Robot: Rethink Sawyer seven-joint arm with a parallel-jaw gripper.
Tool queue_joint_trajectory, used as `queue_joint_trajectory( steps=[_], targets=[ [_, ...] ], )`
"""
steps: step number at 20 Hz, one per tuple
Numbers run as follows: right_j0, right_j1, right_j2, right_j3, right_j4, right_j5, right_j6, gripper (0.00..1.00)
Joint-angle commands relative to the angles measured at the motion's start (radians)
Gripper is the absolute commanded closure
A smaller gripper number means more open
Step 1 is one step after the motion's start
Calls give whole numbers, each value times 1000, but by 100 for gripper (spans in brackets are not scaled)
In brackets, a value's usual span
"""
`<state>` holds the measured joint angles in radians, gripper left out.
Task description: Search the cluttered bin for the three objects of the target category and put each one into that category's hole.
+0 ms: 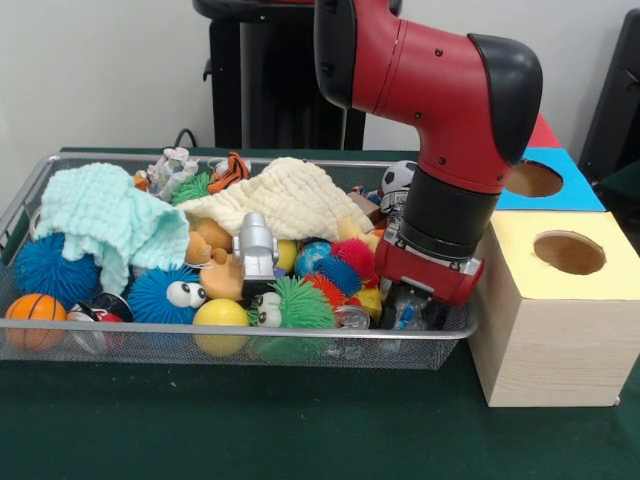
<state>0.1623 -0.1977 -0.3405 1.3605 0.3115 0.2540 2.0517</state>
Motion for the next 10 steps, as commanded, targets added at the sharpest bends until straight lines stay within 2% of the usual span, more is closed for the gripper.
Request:
queue_joint_trajectory(
  steps=[1, 6, 10],
  targets=[
    [-49, 87, 144, 15, 20, 123, 125, 100],
    [-72, 4, 148, 20, 17, 246, 97, 100],
    [-95, -52, 136, -28, 10, 385, 80, 100]
  ],
)
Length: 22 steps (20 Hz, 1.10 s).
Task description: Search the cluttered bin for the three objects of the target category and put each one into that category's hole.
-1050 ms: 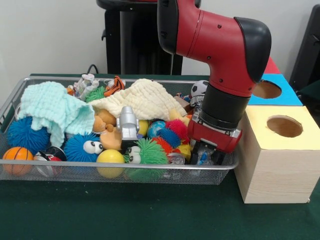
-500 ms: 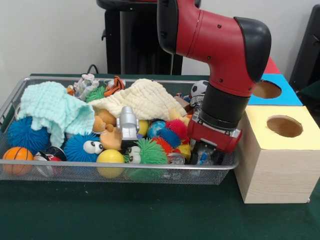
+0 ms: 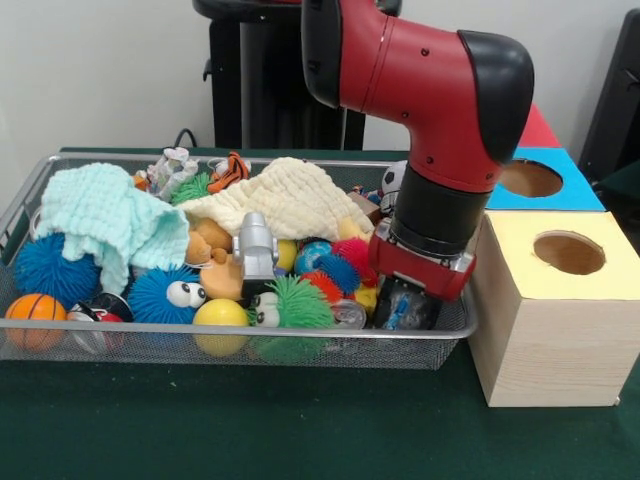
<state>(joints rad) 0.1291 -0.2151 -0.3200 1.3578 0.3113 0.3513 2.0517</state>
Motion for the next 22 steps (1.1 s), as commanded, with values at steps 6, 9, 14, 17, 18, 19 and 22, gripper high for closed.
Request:
queue_joint_trajectory(
  steps=[6, 9, 14, 17, 18, 19, 22],
  targets=[
    [-85, -58, 96, -109, -3, 407, 74, 100],
    [-89, -72, 87, -140, -7, 466, 77, 100],
    [-100, -96, 87, -165, -9, 524, 79, 100],
    [-103, -113, 86, -164, -9, 543, 85, 100],
    [-103, -125, 85, -161, -8, 556, 87, 100],
    [-103, -136, 84, -158, -8, 568, 89, 100],
    [-103, -179, 78, -146, -9, 618, 90, 100]
  ],
)
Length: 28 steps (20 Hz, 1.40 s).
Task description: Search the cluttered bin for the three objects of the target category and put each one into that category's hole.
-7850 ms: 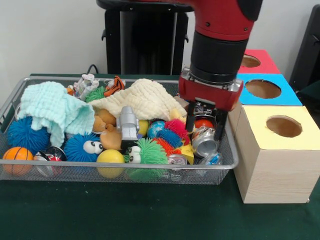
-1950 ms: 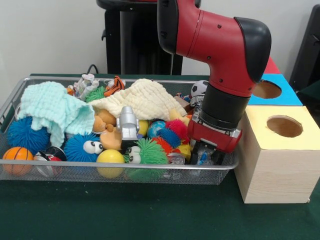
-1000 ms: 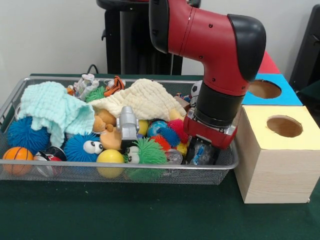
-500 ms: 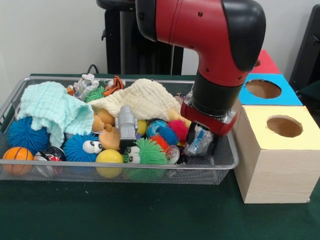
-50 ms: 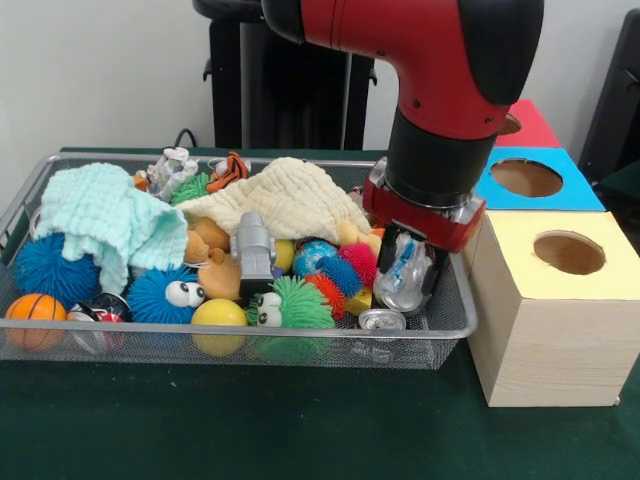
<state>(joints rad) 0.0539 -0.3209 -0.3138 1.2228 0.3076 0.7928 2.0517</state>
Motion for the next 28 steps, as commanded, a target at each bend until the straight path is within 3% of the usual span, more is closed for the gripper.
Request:
queue_joint_trajectory(
  steps=[1, 9, 17, 28],
  targets=[
    [-27, -85, 69, -12, -7, 195, 91, 100],
    [-23, -170, 58, 30, -19, 265, 89, 100],
    [18, -241, 62, 151, -26, 208, 101, 100],
    [70, -272, 74, 237, -22, 150, 126, 100]
  ],
)
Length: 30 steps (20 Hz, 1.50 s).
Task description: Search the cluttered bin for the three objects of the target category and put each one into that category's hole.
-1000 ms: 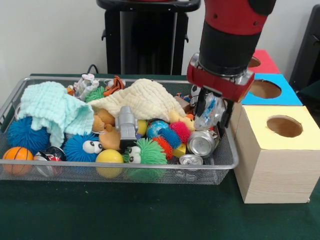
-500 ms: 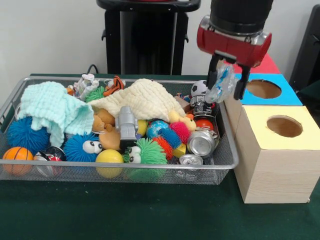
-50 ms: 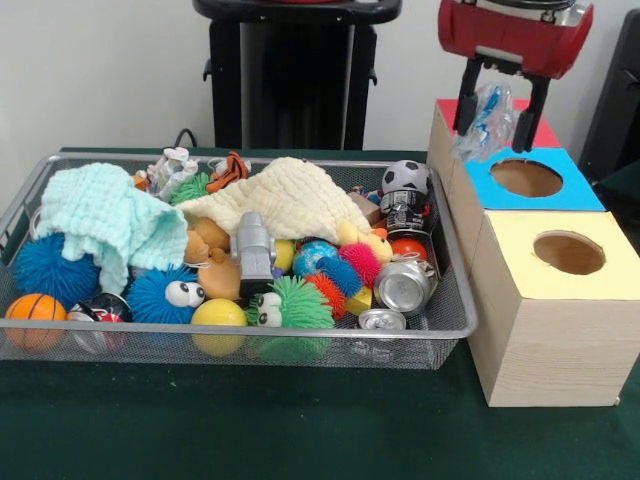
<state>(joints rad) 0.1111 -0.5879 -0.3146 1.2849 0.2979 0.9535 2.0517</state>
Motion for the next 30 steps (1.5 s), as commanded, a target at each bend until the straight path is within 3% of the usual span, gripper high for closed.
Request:
queue_joint_trajectory(
  steps=[1, 16, 30],
  targets=[
    [15, -9, 78, 184, -10, -15, 123, 100],
    [52, -39, 97, 315, -12, -144, 100, 100],
    [74, 0, 112, 353, -5, -260, 142, 100]
  ],
)
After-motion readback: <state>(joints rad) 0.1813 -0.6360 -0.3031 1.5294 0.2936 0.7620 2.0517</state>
